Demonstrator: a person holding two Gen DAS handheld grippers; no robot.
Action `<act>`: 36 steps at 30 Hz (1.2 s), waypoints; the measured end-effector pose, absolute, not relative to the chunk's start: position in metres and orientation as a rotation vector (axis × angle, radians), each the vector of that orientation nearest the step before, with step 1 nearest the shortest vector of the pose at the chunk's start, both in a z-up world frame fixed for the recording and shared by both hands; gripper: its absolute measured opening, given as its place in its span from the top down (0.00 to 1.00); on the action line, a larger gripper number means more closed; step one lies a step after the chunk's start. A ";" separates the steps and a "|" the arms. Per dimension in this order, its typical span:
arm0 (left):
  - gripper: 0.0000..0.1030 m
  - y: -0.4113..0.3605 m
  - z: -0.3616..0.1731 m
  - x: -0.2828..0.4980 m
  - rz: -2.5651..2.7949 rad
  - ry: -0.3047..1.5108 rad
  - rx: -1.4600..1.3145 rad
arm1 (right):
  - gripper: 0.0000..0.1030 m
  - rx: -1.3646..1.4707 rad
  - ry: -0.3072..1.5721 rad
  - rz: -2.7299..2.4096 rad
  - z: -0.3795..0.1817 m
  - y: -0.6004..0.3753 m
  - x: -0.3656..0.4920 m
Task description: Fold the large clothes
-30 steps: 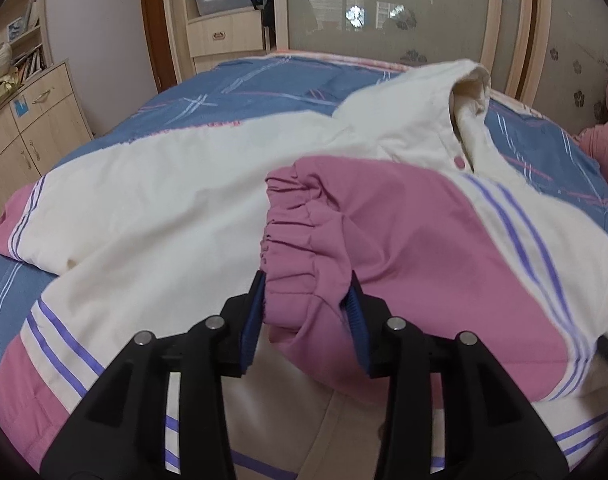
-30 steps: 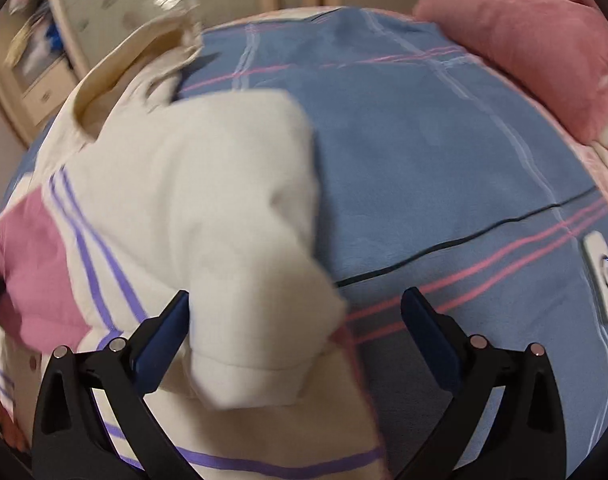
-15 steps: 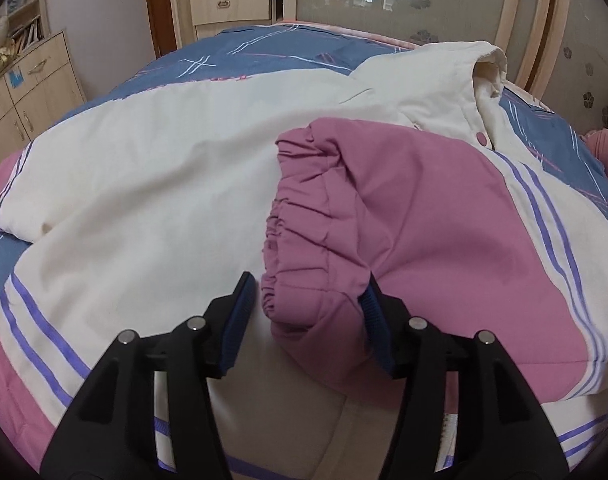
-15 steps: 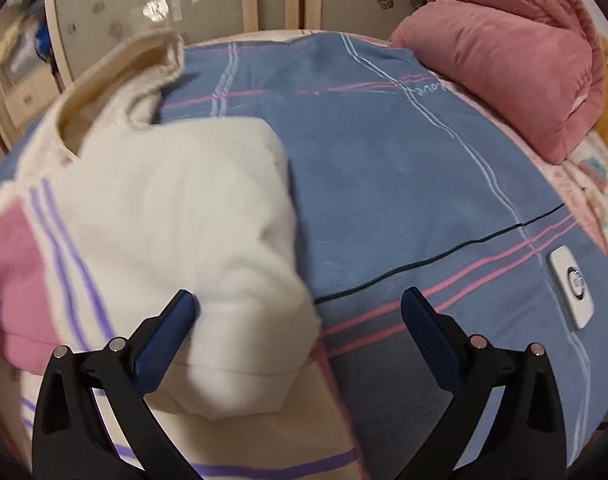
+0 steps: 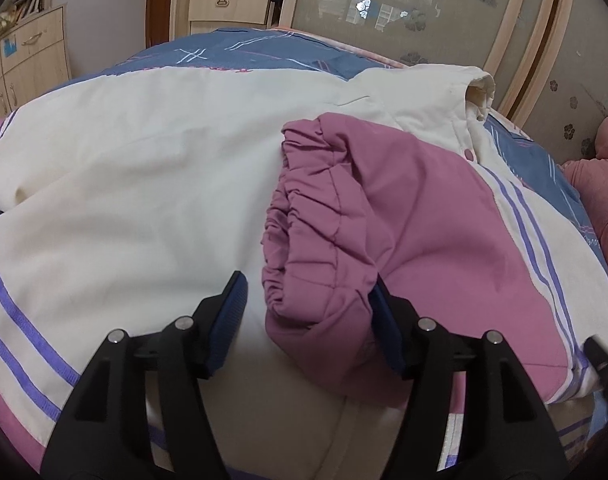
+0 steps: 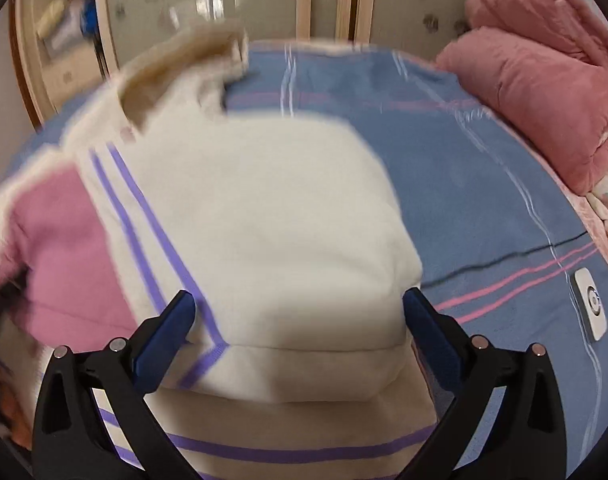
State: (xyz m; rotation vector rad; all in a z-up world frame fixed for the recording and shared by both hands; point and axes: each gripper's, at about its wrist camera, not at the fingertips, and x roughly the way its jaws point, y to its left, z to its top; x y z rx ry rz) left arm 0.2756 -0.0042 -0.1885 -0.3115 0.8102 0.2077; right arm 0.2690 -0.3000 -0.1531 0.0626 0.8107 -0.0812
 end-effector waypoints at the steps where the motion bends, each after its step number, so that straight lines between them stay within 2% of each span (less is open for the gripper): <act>1: 0.39 -0.003 -0.189 0.275 0.203 0.806 -0.318 | 0.01 0.066 0.801 -0.075 -0.151 -0.300 0.268; 7: 0.36 -0.002 -0.189 0.274 0.190 0.797 -0.330 | 0.01 0.052 0.921 -0.141 -0.174 -0.307 0.282; 9: 0.36 -0.002 -0.189 0.274 0.191 0.797 -0.327 | 0.01 0.069 0.870 -0.204 -0.165 -0.312 0.277; 13: 0.36 -0.002 -0.189 0.275 0.190 0.797 -0.328 | 0.01 0.077 0.630 -0.197 -0.126 -0.313 0.249; 15: 0.36 -0.002 -0.189 0.275 0.190 0.797 -0.327 | 0.01 0.078 0.590 -0.122 -0.120 -0.308 0.244; 18: 0.35 -0.002 -0.189 0.275 0.191 0.797 -0.326 | 0.01 0.123 0.751 0.012 -0.144 -0.303 0.265; 20: 0.34 -0.002 -0.189 0.275 0.190 0.797 -0.326 | 0.01 0.021 0.899 -0.085 -0.170 -0.296 0.280; 21: 0.33 -0.002 -0.189 0.275 0.186 0.796 -0.326 | 0.01 -0.011 0.910 -0.111 -0.174 -0.293 0.283; 25: 0.32 -0.002 -0.189 0.276 0.189 0.798 -0.319 | 0.01 0.008 0.888 -0.243 -0.165 -0.310 0.279; 31: 0.32 -0.001 -0.189 0.277 0.188 0.798 -0.317 | 0.01 0.223 0.786 -0.305 -0.149 -0.355 0.273; 34: 0.32 -0.003 -0.189 0.276 0.187 0.797 -0.318 | 0.01 0.190 0.692 -0.215 -0.132 -0.339 0.266; 36: 0.31 -0.003 -0.190 0.277 0.187 0.797 -0.317 | 0.01 0.103 0.762 -0.174 -0.139 -0.322 0.272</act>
